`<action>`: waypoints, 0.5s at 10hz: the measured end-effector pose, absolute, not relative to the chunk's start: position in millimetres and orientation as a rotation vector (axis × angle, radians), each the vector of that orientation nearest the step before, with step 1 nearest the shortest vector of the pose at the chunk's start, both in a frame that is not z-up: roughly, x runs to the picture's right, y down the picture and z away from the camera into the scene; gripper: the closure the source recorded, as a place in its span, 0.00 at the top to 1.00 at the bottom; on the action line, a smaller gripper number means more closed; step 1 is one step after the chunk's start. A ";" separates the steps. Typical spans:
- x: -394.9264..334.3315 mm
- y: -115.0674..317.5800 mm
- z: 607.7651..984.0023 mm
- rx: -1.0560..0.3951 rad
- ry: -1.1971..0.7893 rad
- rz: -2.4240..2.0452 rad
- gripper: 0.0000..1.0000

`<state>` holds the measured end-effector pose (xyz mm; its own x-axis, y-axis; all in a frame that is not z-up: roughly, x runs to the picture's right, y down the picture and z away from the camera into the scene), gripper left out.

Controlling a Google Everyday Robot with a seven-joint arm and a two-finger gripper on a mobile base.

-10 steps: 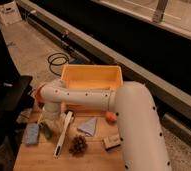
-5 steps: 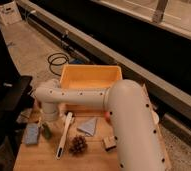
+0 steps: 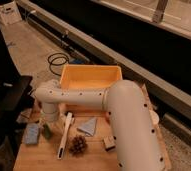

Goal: Place pepper in red bowl

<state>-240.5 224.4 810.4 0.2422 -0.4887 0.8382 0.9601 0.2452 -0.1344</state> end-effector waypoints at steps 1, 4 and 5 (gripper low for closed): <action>-241.4 225.4 811.1 -0.761 -0.770 -1.132 0.76; -244.1 227.3 812.6 -0.761 -0.780 -1.137 0.49; -244.9 227.4 813.1 -0.760 -0.783 -1.139 0.37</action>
